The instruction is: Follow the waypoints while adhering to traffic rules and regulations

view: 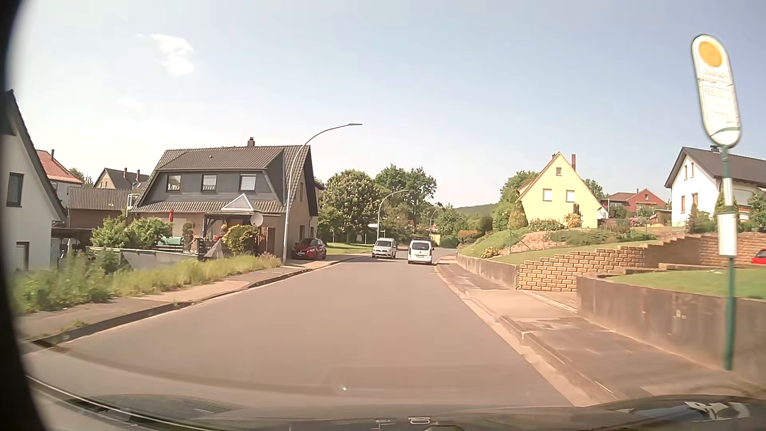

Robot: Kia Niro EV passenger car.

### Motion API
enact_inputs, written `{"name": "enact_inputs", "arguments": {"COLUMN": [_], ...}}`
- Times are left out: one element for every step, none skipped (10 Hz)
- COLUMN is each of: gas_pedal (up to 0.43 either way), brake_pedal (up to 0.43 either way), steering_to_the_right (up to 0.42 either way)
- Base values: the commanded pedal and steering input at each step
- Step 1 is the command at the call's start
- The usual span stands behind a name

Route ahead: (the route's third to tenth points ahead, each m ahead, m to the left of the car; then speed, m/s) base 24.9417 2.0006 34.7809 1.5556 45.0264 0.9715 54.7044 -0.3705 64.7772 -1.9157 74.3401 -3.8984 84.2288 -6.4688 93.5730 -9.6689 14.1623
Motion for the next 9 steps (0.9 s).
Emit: {"name": "enact_inputs", "arguments": {"gas_pedal": [0.177, 0.177, 0.177, 0.169, 0.169, 0.169, 0.157, 0.157, 0.157], "brake_pedal": [0.0, 0.0, 0.0, 0.0, 0.0, 0.0, 0.0, 0.0, 0.0], "steering_to_the_right": [0.0, 0.0, 0.0, 0.0, 0.0, 0.001, 0.005, 0.008, 0.008]}}
